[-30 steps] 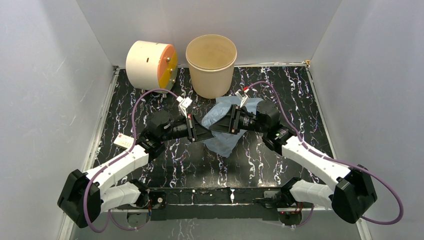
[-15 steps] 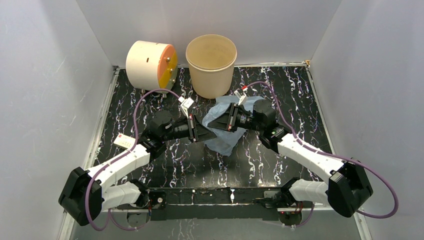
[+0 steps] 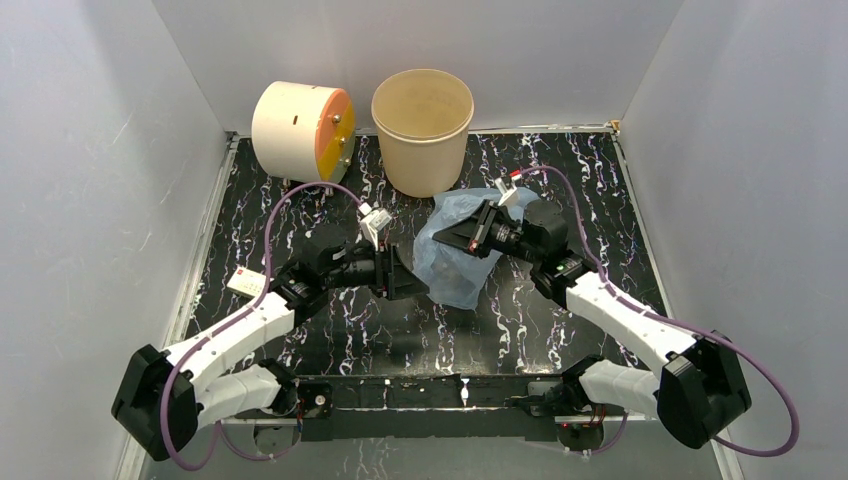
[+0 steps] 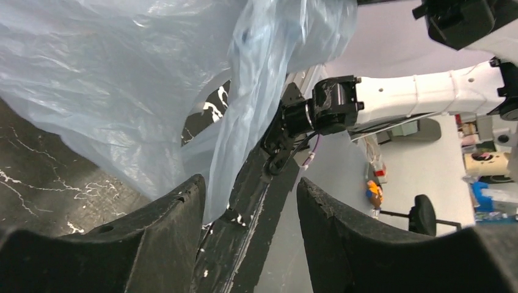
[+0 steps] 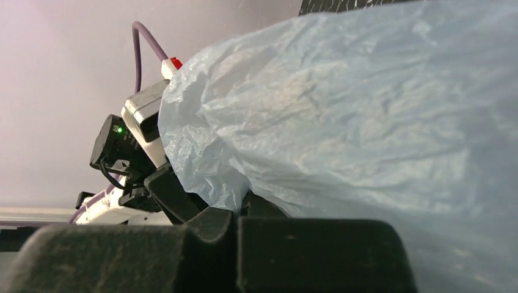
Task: Put the trash bags into the trash bin
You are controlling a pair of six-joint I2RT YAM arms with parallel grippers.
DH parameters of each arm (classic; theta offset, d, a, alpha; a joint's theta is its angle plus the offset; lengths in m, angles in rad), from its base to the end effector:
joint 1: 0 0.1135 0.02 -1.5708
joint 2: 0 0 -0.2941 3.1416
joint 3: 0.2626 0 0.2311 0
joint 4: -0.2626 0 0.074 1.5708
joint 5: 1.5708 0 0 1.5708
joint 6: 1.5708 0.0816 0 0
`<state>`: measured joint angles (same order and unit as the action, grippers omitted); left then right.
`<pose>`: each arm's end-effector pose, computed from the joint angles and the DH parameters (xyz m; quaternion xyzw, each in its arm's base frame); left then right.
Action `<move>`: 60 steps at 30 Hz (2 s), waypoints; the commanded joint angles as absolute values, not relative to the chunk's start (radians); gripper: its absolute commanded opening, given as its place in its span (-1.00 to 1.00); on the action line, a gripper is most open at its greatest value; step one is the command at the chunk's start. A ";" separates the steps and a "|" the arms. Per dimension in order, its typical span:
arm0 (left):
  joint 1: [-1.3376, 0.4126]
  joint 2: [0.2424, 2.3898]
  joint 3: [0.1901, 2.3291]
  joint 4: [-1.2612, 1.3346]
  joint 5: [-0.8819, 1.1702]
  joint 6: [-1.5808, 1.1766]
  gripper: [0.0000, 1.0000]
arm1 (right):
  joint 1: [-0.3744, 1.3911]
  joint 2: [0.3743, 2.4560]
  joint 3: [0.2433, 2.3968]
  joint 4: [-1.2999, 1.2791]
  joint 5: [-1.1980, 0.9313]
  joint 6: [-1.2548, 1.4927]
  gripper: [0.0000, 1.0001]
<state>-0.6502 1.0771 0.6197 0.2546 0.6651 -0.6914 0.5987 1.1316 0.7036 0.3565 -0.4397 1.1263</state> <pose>0.1627 -0.1870 0.2999 0.1912 0.7367 -0.5695 0.3106 0.2038 0.1811 0.3311 0.0428 0.7283 0.6089 0.3114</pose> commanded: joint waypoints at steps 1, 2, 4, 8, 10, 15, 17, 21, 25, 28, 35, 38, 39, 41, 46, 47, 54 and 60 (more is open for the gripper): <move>-0.653 1.044 0.664 0.188 0.673 -0.577 0.09 | 0.568 1.098 0.691 0.363 -0.470 1.136 -1.00; -0.653 1.054 0.663 0.208 0.674 -0.584 0.09 | 0.567 1.099 0.689 0.358 -0.481 1.138 -1.00; -0.653 1.073 0.664 0.234 0.659 -0.599 0.08 | 0.566 1.102 0.685 0.360 -0.503 1.144 -1.00; -0.653 1.097 0.648 0.323 0.642 -0.635 0.07 | 0.564 1.099 0.676 0.368 -0.527 1.154 -1.00; -0.653 1.105 0.644 0.349 0.628 -0.642 0.07 | 0.563 1.096 0.675 0.369 -0.531 1.154 -1.00; -0.653 1.129 0.635 0.414 0.678 -0.660 -0.06 | 0.561 1.092 0.675 0.374 -0.532 1.158 -1.00; -0.653 1.142 0.634 0.420 0.711 -0.660 -0.19 | 0.558 1.093 0.675 0.381 -0.536 1.166 -1.00; -0.653 1.139 0.622 0.430 0.744 -0.664 -0.71 | 0.555 1.097 0.680 0.393 -0.542 1.170 -1.00; -0.653 1.110 0.612 0.412 0.691 -0.652 -1.00 | 0.554 1.102 0.682 0.390 -0.563 1.165 -0.99; -0.653 1.094 0.596 0.464 0.648 -0.681 -1.00 | 0.554 1.110 0.689 0.386 -0.609 1.150 -0.80; -0.653 1.091 0.572 0.549 0.612 -0.737 -1.00 | 0.554 1.095 0.692 0.351 -0.725 1.128 -0.21; -0.653 1.094 0.569 0.569 0.626 -0.749 -1.00 | 0.554 1.083 0.676 0.361 -0.737 1.153 -0.11; -0.653 1.092 0.567 0.577 0.625 -0.756 -1.00 | 0.554 1.078 0.673 0.361 -0.736 1.156 -0.09; -0.653 1.084 0.564 0.583 0.623 -0.761 -1.00 | 0.555 1.059 0.675 0.326 -0.696 1.148 -0.06; -0.653 1.044 0.552 0.580 0.608 -0.768 -1.00 | 0.555 0.956 0.666 0.204 -0.487 1.132 0.10; -0.653 1.038 0.549 0.581 0.600 -0.769 -1.00 | 0.554 0.947 0.670 0.197 -0.479 1.128 0.13; -0.653 1.035 0.552 0.595 0.587 -0.793 -1.00 | 0.554 0.979 0.661 0.235 -0.590 1.189 0.23; -0.653 1.070 0.556 0.601 0.586 -0.797 -1.00 | 0.556 1.022 0.659 0.371 -0.654 1.232 0.23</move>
<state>-0.6502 1.0576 0.5507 0.5545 0.5934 -0.7940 0.5564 1.0149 0.6449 0.2379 -0.5983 1.2007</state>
